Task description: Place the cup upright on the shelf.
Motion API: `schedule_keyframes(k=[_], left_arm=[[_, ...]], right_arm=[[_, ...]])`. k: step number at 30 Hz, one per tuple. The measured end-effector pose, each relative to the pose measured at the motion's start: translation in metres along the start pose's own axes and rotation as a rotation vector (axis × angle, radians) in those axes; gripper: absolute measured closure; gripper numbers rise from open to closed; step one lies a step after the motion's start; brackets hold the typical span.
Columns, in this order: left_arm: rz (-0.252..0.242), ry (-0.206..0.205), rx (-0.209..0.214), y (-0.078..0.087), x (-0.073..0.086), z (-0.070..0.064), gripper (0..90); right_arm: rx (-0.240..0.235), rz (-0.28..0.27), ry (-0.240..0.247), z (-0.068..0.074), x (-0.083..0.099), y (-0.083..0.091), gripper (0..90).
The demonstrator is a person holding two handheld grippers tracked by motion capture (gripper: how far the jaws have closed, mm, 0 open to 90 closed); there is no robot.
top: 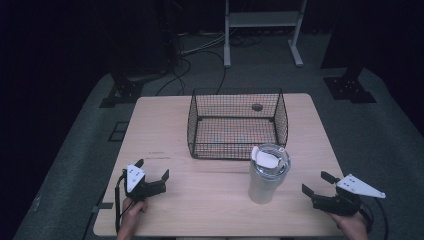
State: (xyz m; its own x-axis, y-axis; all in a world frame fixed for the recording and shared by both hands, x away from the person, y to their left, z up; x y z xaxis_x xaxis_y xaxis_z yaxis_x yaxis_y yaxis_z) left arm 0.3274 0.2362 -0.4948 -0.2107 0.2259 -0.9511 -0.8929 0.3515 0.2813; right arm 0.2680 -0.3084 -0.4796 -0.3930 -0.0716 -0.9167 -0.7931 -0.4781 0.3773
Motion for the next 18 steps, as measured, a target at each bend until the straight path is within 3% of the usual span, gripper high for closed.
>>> schedule_keyframes(k=[8, 18], left_arm=[[0.0, 0.001, 0.0, 0.0, 0.0, 0.0, 0.0], [0.0, 0.0, 0.001, 0.0, 0.0, 0.0, 0.0]], right_arm=[[-0.021, 0.005, 0.03, 0.007, -0.006, 0.002, 12.5], [-0.081, 0.025, 0.109, 0.033, -0.015, -0.002, 11.7]])
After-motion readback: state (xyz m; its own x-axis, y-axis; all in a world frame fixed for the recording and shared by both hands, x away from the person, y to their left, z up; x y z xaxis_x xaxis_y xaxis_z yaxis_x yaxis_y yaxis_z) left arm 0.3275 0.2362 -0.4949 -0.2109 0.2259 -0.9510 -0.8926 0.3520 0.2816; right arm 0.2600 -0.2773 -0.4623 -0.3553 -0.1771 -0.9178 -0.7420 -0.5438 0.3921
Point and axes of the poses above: each handheld gripper's, and its own axes: y roughly backward along the jaws, x roughly out of its underside, z roughly to its left, the point moved 4 cm from there along -y, roughly forward along the jaws, and after that the axes turned 3 degrees about -y, right-handed, at the moved point
